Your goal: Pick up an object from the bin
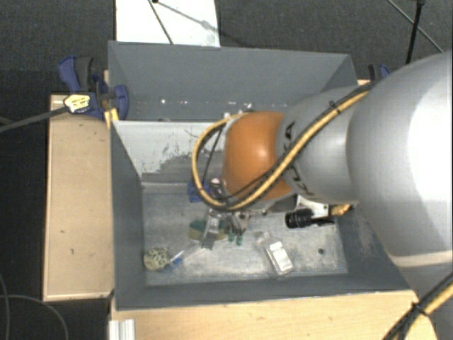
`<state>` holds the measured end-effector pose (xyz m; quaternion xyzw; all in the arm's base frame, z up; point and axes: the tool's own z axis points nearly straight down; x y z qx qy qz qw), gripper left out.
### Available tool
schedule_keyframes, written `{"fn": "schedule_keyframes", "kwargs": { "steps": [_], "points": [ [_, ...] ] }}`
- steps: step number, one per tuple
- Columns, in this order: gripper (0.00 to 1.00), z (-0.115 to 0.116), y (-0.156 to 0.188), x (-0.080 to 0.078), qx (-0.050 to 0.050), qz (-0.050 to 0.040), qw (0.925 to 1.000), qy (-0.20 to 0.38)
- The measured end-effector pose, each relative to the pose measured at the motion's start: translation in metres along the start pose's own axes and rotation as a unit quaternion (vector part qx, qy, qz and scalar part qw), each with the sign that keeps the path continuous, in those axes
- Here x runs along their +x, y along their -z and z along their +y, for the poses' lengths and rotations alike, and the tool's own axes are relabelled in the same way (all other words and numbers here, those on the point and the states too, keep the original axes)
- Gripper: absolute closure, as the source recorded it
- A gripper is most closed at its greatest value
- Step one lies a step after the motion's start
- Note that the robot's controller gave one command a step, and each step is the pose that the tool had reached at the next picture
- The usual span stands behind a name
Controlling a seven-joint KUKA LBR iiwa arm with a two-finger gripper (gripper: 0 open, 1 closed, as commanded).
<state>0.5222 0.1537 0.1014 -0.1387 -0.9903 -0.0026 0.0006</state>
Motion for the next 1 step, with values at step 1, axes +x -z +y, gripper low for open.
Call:
{"fn": "schedule_keyframes", "kwargs": {
  "steps": [1],
  "points": [
    [1.0, -0.0169, 0.1383, 0.0009, 0.0, -0.0052, 0.9997, -0.022]
  ]
}}
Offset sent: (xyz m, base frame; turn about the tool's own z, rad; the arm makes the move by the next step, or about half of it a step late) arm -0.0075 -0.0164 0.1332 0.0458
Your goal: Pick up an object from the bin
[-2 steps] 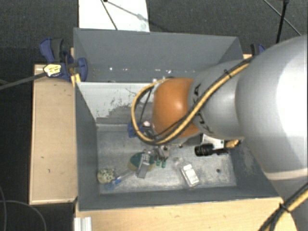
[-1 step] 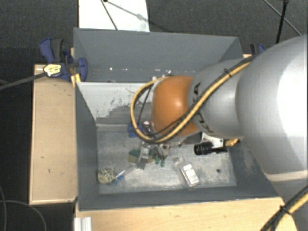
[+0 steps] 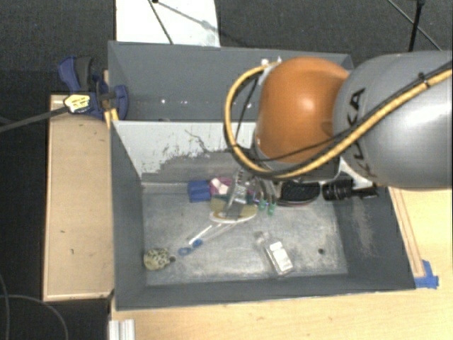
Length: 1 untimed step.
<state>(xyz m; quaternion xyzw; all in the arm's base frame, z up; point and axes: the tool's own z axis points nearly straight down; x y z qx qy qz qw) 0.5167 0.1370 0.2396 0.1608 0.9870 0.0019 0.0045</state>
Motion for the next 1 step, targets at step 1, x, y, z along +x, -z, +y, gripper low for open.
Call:
{"fn": "schedule_keyframes", "kwargs": {
  "steps": [1],
  "points": [
    [1.0, -0.0224, -0.0409, 0.0298, 0.002, 0.0051, 0.97, 0.243]
  ]
}}
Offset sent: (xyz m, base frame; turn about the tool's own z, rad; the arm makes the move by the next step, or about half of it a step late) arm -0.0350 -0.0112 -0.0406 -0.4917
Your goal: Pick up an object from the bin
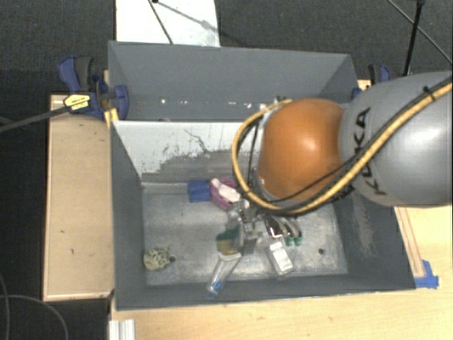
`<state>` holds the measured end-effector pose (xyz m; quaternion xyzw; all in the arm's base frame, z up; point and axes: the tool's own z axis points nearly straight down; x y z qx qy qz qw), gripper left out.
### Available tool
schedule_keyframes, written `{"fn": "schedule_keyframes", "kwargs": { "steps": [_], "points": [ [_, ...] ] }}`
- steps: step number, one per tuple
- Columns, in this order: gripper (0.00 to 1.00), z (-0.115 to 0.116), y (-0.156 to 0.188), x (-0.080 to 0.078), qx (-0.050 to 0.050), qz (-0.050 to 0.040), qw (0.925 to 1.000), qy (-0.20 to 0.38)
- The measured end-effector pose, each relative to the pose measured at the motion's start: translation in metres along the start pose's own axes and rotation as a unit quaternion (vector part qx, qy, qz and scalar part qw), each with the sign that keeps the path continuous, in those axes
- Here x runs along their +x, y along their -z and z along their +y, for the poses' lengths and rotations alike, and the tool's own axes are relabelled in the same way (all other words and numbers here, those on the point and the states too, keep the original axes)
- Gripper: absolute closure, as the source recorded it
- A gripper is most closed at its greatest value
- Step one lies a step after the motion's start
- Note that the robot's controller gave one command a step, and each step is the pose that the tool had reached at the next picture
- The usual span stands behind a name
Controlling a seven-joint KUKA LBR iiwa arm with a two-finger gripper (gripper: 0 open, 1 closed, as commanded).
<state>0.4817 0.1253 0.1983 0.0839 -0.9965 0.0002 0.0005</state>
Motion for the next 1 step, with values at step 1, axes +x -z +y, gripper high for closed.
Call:
{"fn": "schedule_keyframes", "kwargs": {
  "steps": [1],
  "points": [
    [1.0, -0.0066, 0.128, -0.004, 0.0, -0.0066, 0.9999, 0.012]
  ]
}}
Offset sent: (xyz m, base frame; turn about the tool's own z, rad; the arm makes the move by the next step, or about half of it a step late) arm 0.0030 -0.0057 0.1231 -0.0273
